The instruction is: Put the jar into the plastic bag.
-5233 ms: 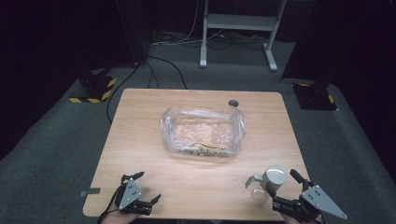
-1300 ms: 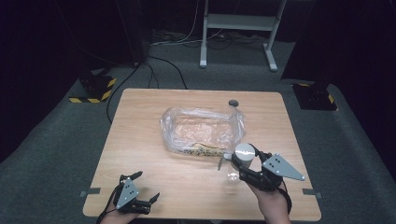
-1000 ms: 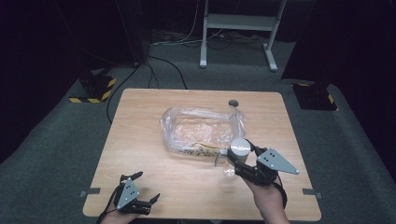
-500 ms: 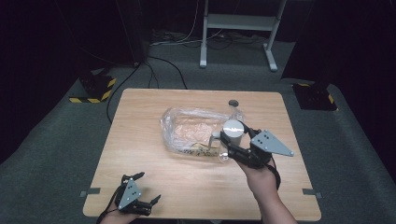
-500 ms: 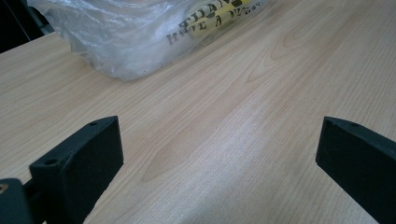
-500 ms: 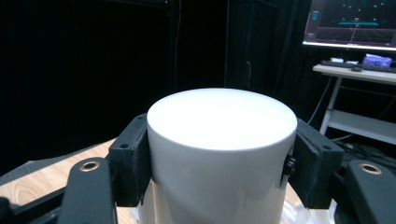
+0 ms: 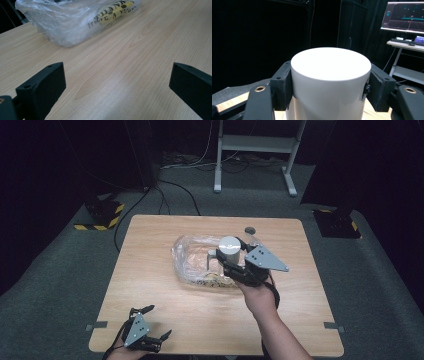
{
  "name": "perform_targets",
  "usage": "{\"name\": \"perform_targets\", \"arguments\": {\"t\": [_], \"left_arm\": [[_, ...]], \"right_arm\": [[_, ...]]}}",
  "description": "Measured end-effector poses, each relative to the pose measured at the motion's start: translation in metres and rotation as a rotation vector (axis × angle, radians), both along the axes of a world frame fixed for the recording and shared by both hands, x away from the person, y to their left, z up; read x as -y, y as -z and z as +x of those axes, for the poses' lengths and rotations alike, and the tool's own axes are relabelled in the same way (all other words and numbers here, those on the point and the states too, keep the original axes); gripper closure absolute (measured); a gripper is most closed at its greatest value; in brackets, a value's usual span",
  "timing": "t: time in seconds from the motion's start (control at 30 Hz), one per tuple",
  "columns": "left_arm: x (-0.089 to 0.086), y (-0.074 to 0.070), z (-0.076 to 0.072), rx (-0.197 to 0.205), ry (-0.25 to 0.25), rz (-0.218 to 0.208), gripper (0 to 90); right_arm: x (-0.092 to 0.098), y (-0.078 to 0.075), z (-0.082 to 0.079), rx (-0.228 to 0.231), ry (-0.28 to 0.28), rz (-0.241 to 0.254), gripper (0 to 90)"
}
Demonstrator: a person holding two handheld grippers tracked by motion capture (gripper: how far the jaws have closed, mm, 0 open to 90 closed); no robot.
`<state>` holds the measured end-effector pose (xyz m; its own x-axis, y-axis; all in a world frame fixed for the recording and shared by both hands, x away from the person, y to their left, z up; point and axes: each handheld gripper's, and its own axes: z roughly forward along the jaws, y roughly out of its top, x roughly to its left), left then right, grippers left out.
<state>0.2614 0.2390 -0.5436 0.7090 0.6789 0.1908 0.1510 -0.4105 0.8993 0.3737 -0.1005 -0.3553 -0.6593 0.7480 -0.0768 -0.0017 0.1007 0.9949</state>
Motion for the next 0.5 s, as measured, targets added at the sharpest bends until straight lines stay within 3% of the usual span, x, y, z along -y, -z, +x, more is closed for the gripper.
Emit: {"name": "perform_targets", "arguments": {"t": [0.27,0.5], "left_arm": [[0.0,0.0,0.0,0.003,0.006,-0.003,1.2],[-0.001,0.0,-0.001,0.006,0.009,-0.006,1.2]], "right_arm": [[-0.017,0.002,0.023,-0.014,0.022,0.001,33.2],[-0.019,0.004,0.039,-0.024,0.05,0.005,33.1]]}}
